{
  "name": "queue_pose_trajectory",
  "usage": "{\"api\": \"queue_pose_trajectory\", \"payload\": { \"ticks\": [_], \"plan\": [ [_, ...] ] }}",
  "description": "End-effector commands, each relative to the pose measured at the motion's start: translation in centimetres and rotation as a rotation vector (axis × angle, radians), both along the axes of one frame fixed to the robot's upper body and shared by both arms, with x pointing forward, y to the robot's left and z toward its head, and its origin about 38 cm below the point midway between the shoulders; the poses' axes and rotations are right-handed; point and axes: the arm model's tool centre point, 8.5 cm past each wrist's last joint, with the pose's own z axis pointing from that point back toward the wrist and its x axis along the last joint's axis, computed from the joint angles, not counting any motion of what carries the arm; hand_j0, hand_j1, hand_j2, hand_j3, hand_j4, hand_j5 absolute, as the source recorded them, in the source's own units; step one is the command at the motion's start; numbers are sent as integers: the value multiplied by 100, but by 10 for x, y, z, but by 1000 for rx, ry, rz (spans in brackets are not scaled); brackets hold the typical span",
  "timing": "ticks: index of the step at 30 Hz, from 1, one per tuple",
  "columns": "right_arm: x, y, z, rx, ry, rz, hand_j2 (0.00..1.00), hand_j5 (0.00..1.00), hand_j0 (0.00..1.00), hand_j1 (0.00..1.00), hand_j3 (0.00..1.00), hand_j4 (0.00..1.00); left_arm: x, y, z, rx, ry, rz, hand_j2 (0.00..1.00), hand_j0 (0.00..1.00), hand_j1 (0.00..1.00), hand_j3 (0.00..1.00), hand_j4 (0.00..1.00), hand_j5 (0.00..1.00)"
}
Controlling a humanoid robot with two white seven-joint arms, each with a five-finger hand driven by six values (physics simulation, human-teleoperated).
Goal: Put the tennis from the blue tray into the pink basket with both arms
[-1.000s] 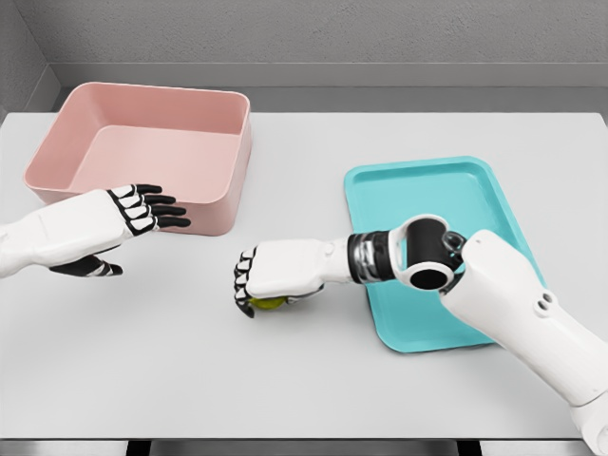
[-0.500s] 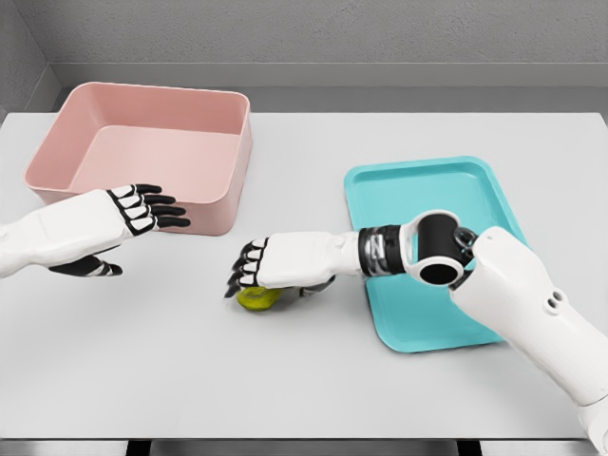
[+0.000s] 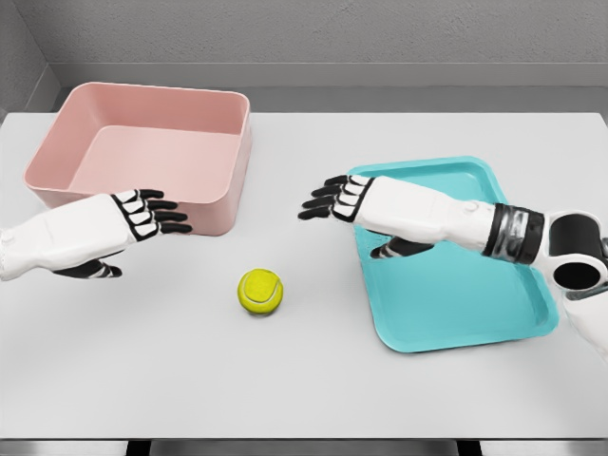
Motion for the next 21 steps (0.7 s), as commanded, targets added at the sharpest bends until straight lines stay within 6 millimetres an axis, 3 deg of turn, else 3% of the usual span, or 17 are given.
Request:
{"api": "queue_pose_trajectory", "payload": {
  "ticks": [1,3,7,8,11,13,16,21],
  "plan": [
    [5,-59,47,103,-69,-122,100,100,100,100,100,100,-1,-3,-7,22,4,-8,100,100,100,100,100,100],
    [-2,-83,39,145,-40,-183,100,100,100,100,100,100,-3,-5,-11,21,15,-14,100,100,100,100,100,100],
    [-16,-99,10,153,37,-238,100,100,100,100,100,100,-5,-30,-36,41,19,-59,100,100,100,100,100,100],
    [-18,-107,12,163,31,-258,100,100,100,100,100,100,-6,-36,-42,51,40,-68,100,100,100,100,100,100],
    [-27,-124,-6,173,79,-315,100,100,100,100,100,100,-4,-49,-44,60,47,-102,100,100,100,100,100,100],
    [-34,-143,-7,188,75,-375,100,100,100,100,100,100,-2,-69,-47,70,39,-157,100,100,100,100,100,100],
    [-37,-157,-6,211,63,-424,100,100,100,100,100,100,1,-81,-46,78,38,-197,100,100,100,100,100,100],
    [-36,-159,-10,215,74,-434,100,100,100,100,100,100,5,-101,-40,79,22,-258,100,100,100,100,100,100]
  ]
}}
